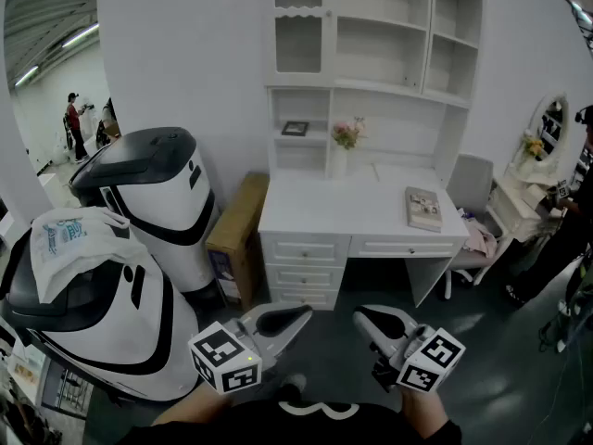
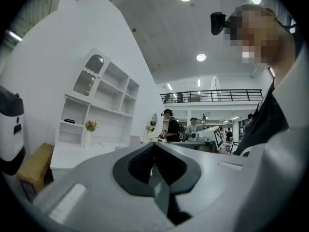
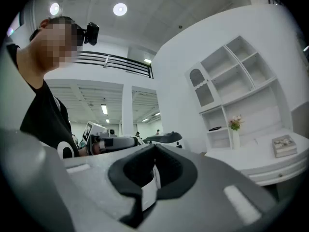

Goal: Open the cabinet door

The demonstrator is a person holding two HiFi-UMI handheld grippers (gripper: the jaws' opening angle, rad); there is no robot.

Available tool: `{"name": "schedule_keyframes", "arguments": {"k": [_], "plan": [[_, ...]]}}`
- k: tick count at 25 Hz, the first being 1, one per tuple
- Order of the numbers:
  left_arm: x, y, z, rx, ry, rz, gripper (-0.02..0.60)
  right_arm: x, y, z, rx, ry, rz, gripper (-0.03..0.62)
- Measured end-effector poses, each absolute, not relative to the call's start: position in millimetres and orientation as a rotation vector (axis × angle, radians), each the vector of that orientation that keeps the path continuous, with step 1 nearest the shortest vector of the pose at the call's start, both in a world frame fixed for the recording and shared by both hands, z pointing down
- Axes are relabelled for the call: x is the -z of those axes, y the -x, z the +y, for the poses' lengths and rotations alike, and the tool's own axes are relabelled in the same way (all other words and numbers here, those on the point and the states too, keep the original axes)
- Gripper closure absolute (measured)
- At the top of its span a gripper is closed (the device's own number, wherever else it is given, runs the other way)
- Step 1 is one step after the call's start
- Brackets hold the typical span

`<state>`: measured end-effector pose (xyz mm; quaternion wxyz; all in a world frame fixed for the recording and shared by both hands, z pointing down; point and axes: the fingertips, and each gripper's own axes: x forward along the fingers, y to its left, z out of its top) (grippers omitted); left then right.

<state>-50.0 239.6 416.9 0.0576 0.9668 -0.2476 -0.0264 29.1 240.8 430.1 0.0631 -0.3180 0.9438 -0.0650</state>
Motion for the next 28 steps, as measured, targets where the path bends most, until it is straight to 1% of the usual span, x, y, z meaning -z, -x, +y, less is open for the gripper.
{"name": "schedule_keyframes", "arguments": {"k": [17,28], "plan": [[-421.8,42.6,173.5,0.121,-2.926,-0.740,0.575,-444.4,-58.1,182.6,0.221,1.091,2.828,0.599],[-441.4,47.8,80.2,0.157,-2.896,-0.757,0.575,-459.1,-57.6,87.8,0.230,1.099,2.845,0.599]]}}
